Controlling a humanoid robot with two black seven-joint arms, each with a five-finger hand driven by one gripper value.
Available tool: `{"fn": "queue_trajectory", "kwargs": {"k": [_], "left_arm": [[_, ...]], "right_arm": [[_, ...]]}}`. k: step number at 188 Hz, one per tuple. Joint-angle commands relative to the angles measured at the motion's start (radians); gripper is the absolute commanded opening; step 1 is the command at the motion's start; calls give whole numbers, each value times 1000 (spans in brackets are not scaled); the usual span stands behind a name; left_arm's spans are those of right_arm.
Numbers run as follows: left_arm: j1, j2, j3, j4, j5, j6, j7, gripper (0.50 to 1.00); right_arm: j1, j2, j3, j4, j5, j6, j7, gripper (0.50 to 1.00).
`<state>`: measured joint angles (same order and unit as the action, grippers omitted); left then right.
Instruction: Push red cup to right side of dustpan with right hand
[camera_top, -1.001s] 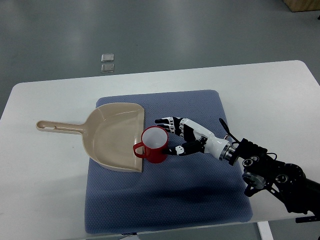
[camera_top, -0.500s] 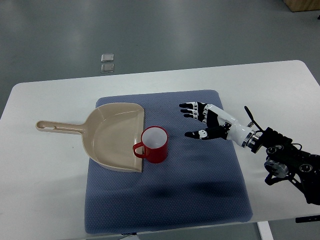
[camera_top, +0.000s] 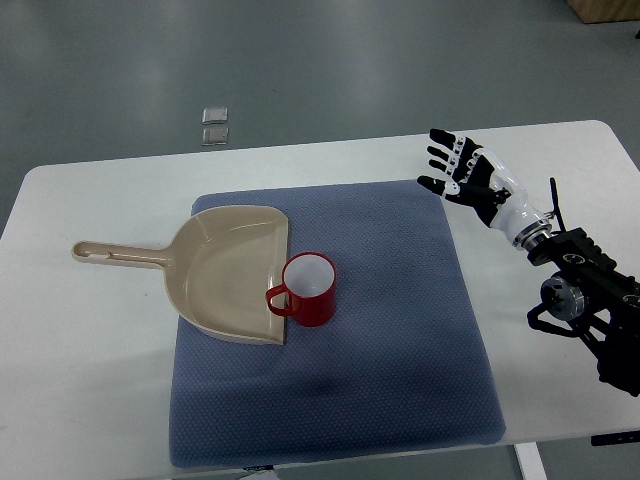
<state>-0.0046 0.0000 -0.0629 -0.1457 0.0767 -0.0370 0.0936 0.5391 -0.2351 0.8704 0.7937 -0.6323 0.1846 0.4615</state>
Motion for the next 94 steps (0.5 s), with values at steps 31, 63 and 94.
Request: {"fn": "queue_trajectory", "kwargs": {"k": [31, 63, 94], "left_arm": [[0, 0, 0, 0, 0, 0, 0, 1000], [0, 0, 0, 0, 0, 0, 0, 1000], [0, 0, 0, 0, 0, 0, 0, 1000]], "right_arm": [[5, 49, 78, -14, 138, -183, -233, 924], [-1, 53, 87, -11, 141, -197, -231, 930], [-5, 56, 88, -5, 141, -185, -231, 930]]}}
